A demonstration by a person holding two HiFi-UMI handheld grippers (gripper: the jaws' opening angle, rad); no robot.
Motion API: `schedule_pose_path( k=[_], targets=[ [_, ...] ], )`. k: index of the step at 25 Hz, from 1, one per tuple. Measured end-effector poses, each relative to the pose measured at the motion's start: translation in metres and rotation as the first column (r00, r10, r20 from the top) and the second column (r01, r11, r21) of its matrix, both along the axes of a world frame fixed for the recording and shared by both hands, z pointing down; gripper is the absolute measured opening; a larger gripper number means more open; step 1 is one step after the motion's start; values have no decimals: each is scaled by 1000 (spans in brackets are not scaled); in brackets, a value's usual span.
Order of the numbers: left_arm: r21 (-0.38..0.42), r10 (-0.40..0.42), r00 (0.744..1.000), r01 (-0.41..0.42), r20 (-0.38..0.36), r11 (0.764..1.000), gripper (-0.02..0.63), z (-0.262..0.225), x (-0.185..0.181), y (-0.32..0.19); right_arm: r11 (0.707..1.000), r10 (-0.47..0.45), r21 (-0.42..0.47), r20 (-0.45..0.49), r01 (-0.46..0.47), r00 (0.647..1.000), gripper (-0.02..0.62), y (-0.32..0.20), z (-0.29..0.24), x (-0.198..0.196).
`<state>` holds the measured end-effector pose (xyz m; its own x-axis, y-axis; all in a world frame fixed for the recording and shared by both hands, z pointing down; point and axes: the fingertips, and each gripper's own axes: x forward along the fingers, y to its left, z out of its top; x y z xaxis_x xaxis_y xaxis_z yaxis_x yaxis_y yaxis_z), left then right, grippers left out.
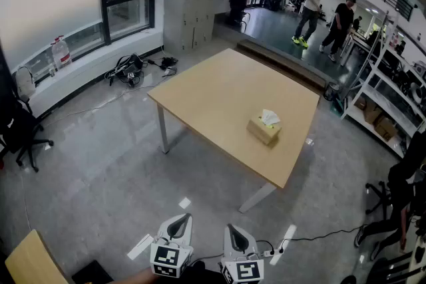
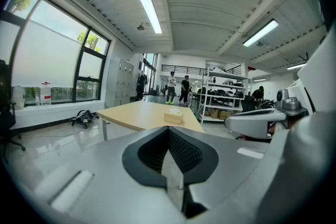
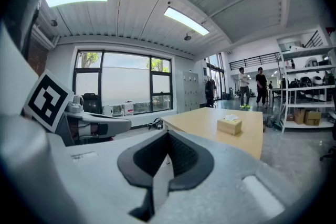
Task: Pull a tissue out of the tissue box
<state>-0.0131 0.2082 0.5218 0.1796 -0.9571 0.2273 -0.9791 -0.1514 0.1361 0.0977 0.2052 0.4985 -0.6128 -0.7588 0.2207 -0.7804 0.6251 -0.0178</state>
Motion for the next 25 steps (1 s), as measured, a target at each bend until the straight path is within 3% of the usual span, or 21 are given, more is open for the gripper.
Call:
schedule_pose_path(
  k=[11, 19, 25],
  targets=[
    [-13, -27, 999, 27, -23, 1000, 17, -2, -8, 2, 1000, -23, -16, -11, 23, 1000, -9, -1, 6, -9],
    [-29, -21, 1000, 20, -8, 999, 17, 12, -8, 6, 998, -7, -57, 47, 9, 999, -9, -4, 11, -4],
    [-52, -8, 1000, 6, -30, 999, 17, 7, -10, 0, 997, 7, -81, 21, -6, 1000, -8, -8, 26, -10]
  ],
)
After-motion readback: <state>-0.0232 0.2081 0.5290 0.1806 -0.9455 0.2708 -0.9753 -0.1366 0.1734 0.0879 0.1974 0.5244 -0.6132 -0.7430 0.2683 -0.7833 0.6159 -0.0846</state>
